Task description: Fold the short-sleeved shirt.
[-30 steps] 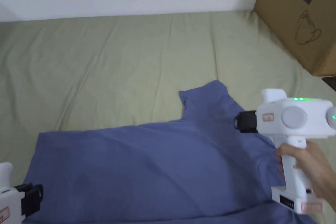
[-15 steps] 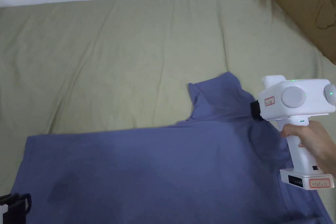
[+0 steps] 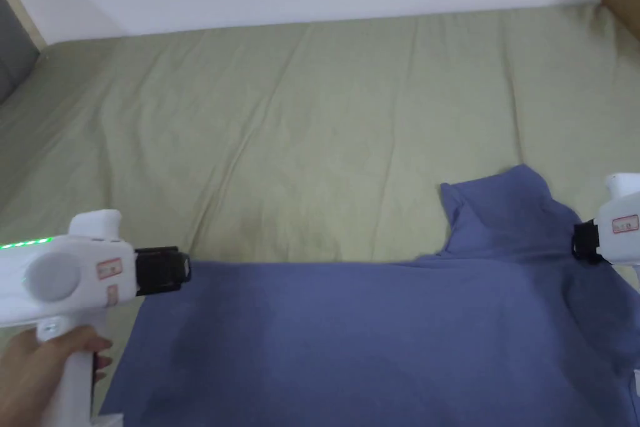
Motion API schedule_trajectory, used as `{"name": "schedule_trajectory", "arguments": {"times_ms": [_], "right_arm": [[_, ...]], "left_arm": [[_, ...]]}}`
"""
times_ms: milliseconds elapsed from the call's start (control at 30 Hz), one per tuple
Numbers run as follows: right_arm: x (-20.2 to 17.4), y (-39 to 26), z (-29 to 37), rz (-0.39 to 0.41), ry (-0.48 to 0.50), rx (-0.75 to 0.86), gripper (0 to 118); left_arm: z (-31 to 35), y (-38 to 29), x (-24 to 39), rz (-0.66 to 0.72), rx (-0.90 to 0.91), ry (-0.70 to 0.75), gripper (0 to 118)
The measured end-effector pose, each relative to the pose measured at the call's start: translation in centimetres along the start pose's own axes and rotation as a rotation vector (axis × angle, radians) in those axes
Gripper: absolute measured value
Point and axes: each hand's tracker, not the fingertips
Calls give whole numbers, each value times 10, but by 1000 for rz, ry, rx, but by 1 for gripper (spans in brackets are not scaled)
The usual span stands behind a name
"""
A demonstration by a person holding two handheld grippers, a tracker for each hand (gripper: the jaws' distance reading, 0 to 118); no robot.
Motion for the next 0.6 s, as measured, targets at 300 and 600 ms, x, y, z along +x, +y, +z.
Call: {"name": "schedule_trajectory", "arguments": {"times_ms": [300, 600], "right_arm": [[-5, -4, 12, -3, 19, -5, 0], [2, -23, 96, 12, 69, 84, 0]], "left_arm": [[-18, 2, 19, -70, -72, 5, 0], [87, -26, 14, -128, 29, -37, 0]]}}
